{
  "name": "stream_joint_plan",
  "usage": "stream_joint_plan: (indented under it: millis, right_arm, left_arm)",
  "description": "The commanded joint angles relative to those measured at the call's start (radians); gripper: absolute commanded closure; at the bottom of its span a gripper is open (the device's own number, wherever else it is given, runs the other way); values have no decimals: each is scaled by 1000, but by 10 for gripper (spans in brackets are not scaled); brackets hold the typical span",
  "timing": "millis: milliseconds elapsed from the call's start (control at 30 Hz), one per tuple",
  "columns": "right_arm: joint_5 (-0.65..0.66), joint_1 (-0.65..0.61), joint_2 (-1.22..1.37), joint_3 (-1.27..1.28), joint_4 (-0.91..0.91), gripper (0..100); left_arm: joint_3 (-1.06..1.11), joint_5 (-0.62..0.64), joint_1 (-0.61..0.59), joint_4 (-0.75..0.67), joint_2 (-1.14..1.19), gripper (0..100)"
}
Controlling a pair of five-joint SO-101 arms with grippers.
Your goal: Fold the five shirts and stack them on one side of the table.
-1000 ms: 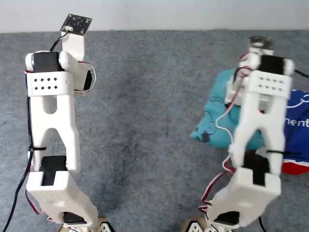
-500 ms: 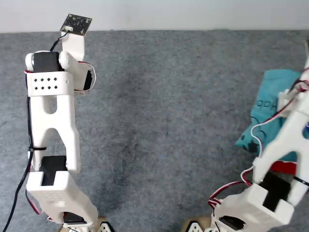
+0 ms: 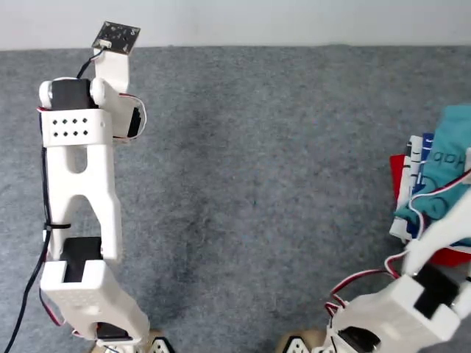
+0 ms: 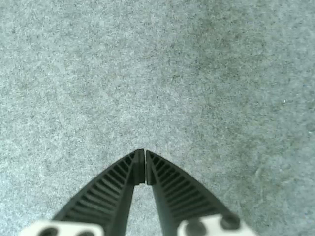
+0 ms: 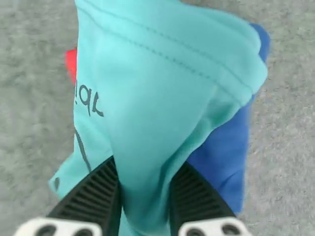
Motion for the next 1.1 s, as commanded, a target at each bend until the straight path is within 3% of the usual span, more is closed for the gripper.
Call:
stream_joint_plan:
  millis: [0,100,267,333,500,700,767,1067]
  right_arm:
    - [28,38,22,-18,-74,988]
    - [87,45,54,-18,-107,953]
    - [78,47,45,-44,-110,679]
    - [61,47,19,-71,-108,639]
    - [61,28,-39,-95,-91,731]
    - [63,-30,-12,-95,62,998]
    - [61,-35,21,-95,122,957]
    - [60,-71,268,-95,274,990]
  left_arm:
    - [-7,-14,-3,20,-58,987]
    - [4,-14,-3,20,-58,987]
    - [25,-15,-3,20,-58,987]
    - [25,-15,-3,20,-58,987]
    - [25,-15,-3,20,-60,987]
    - [25,-15,-3,20,-60,987]
    - [25,-15,-3,20,-60,987]
    - [25,-15,-3,20,-60,987]
